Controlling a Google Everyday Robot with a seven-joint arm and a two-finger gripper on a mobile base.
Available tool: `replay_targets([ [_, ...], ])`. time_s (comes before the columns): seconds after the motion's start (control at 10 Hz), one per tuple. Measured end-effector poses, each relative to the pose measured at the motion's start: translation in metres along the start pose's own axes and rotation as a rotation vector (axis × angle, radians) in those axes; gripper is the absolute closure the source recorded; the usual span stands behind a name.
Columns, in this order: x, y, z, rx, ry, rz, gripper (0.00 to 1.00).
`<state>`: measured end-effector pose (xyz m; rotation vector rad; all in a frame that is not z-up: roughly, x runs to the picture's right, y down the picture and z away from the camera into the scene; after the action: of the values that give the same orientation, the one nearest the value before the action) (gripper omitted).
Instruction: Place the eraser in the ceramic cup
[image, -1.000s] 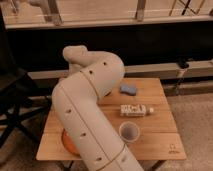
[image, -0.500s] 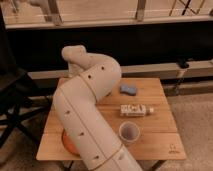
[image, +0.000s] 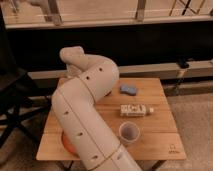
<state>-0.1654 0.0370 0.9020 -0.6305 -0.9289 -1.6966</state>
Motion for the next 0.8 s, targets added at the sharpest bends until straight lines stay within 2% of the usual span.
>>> replay_targets([
  [0.8,0.009,0.011,0.003,-0.003,0.059,-0.116,0.20],
])
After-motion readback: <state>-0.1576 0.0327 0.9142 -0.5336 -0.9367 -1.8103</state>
